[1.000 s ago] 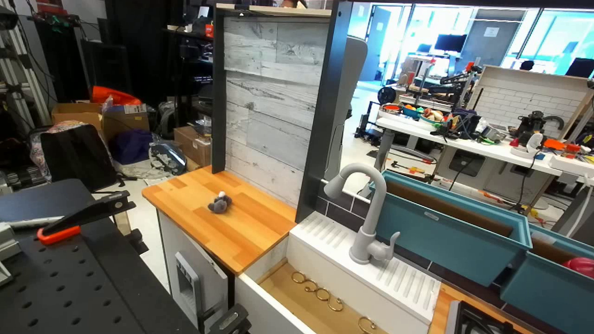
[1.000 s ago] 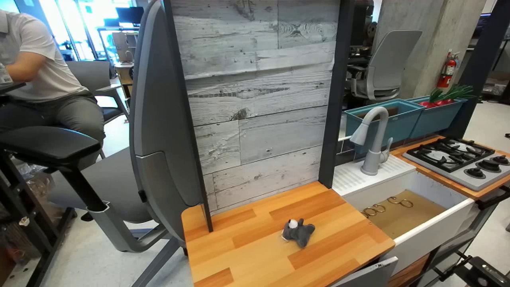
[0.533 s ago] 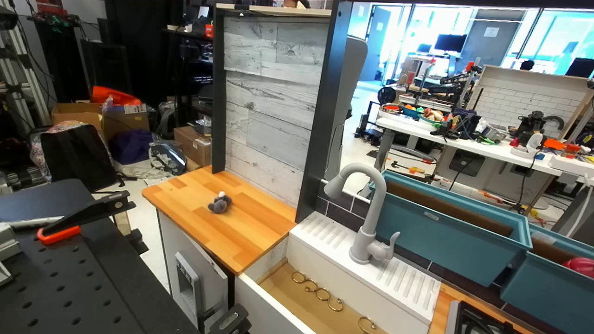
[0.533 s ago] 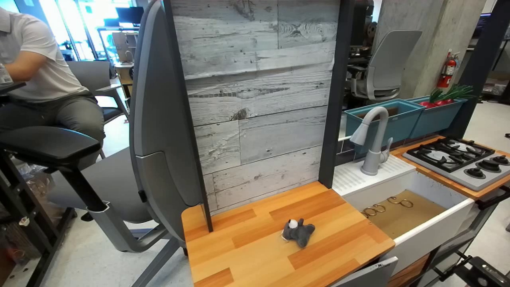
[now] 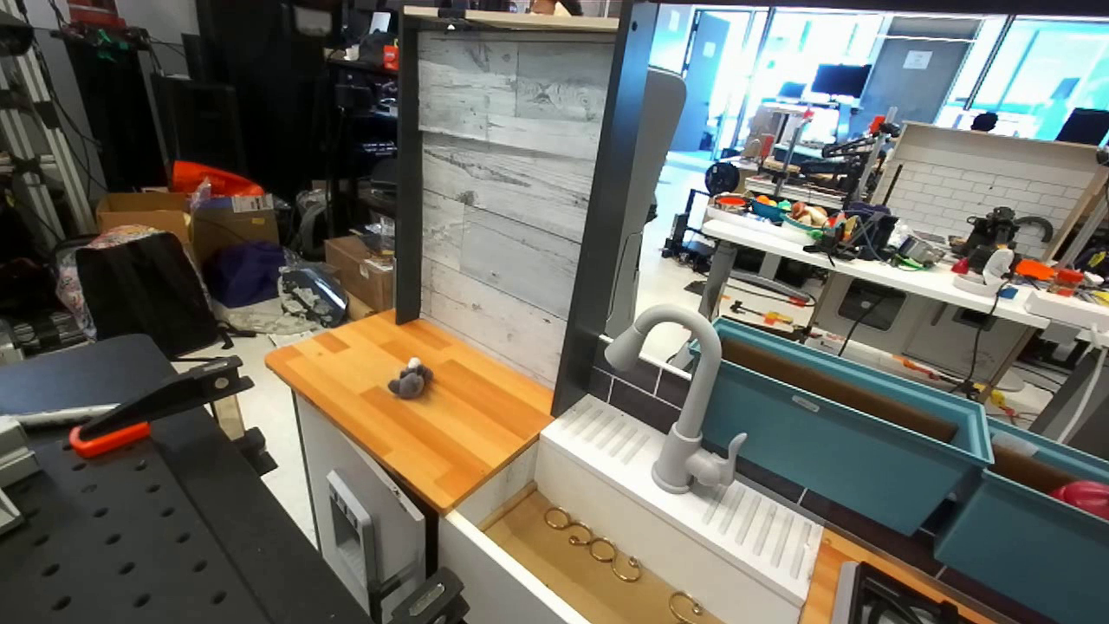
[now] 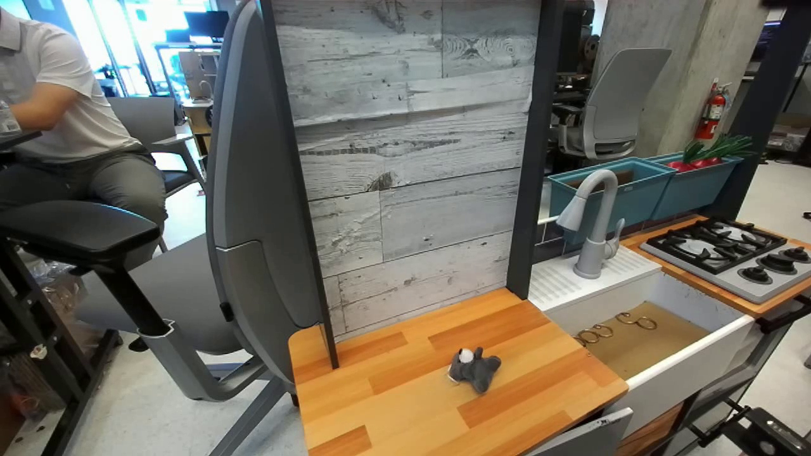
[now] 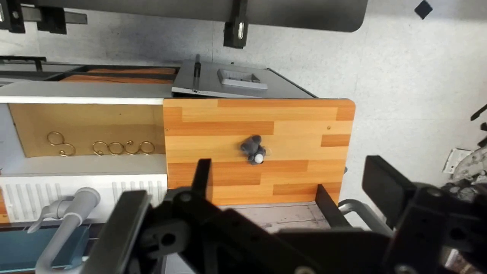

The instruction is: Move the stuffed animal to the edge next to the sink

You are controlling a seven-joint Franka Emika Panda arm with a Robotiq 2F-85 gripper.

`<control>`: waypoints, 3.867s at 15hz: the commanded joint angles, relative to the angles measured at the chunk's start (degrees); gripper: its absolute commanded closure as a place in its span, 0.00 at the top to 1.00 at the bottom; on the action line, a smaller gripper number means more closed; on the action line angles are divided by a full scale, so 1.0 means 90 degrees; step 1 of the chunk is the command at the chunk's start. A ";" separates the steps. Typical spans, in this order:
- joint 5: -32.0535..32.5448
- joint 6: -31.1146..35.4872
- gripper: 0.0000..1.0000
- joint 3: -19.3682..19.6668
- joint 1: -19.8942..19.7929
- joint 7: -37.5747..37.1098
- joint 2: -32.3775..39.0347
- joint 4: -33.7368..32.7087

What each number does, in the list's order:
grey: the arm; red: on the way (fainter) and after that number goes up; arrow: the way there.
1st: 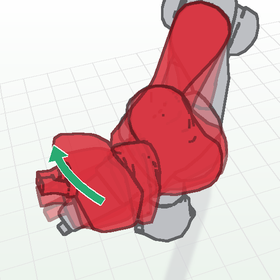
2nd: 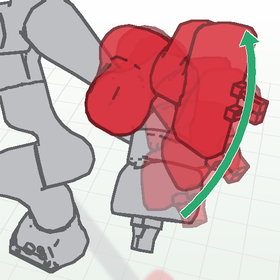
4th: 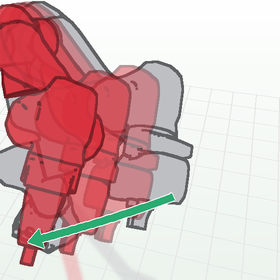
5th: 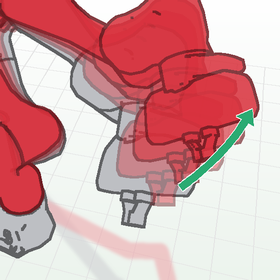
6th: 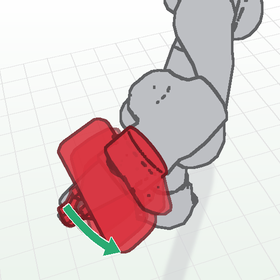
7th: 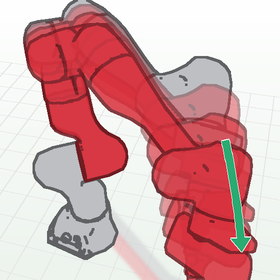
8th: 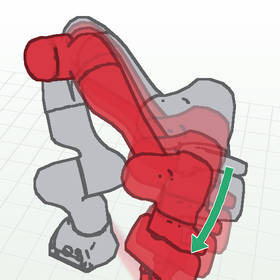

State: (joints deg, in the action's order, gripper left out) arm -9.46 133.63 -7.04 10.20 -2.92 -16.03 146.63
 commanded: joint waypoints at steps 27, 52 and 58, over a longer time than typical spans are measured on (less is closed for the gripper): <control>0.2790 0.1508 1.00 0.0362 0.0649 -0.0274 0.7593 -0.4601; 0.2212 0.1901 0.01 0.0409 0.0813 0.0139 0.8231 -0.5712; 0.2094 0.2042 0.03 0.0258 0.0806 -0.0166 0.7851 -0.5335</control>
State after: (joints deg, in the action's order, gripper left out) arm 10.73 150.79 -4.55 17.02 -3.52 57.34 96.14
